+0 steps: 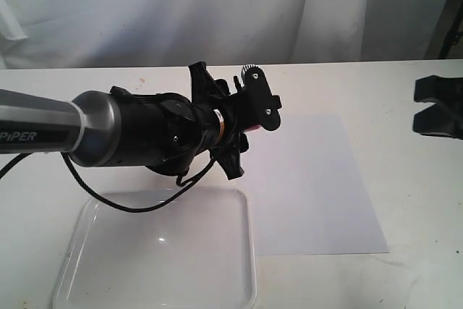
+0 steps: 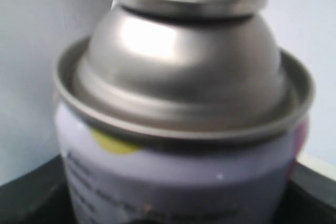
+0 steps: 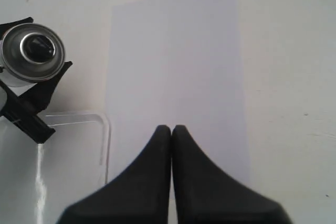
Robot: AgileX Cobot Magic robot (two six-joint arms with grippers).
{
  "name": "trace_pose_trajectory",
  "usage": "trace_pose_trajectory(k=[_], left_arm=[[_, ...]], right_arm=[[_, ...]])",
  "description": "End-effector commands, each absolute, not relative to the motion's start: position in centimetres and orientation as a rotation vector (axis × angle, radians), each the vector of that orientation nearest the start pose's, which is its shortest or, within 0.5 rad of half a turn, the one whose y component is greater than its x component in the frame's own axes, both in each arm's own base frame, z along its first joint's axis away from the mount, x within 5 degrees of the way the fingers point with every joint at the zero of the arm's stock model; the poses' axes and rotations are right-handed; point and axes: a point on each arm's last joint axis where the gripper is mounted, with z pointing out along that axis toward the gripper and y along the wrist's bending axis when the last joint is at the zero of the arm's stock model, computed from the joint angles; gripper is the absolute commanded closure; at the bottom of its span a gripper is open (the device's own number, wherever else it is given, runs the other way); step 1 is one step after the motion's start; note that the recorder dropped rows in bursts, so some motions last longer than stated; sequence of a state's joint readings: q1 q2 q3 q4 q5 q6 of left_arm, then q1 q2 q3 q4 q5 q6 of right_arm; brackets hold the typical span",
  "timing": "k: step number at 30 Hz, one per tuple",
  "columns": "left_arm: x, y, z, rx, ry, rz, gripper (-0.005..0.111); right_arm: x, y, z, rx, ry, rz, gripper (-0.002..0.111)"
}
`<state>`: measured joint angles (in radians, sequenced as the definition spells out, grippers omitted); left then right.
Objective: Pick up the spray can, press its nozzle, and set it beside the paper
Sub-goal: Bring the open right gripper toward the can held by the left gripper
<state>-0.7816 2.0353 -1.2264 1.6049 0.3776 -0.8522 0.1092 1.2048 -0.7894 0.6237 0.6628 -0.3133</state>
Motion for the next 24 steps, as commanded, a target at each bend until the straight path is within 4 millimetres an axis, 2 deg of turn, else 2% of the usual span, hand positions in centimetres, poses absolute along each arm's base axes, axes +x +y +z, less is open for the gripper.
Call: trace_pose_trajectory(k=[1,7,10,13,17,20,24], left_arm=[[32.6,-28.1,16.3,1.423,1.725,0.448,0.107],[32.0,-28.7,16.3,1.460,1.691,0.465,0.107],[31.8,-28.9,16.0,1.496,1.671,0.484,0.107],[32.7,-29.1,15.7,1.476,1.671,0.570,0.107],[33.9,-30.5,15.8,1.424,1.695,0.556,0.107],[34.1,-30.8,15.7,1.450,1.706,0.556,0.107],[34.0,-30.7,15.5,1.505,1.705,0.572,0.107]], right_arm=[[25.5,6.9,26.5,-0.098,2.497,0.694,0.108],[28.6,7.6,24.3,-0.117,2.600,0.746,0.108],[29.6,8.1,23.5,-0.128,2.609,0.828,0.108],[30.7,9.0,22.1,-0.153,2.571,0.968,0.108],[31.2,9.5,21.4,-0.171,2.543,1.039,0.108],[31.6,9.2,21.1,-0.144,2.522,1.040,0.108],[33.0,7.6,19.9,-0.047,2.510,1.116,0.108]])
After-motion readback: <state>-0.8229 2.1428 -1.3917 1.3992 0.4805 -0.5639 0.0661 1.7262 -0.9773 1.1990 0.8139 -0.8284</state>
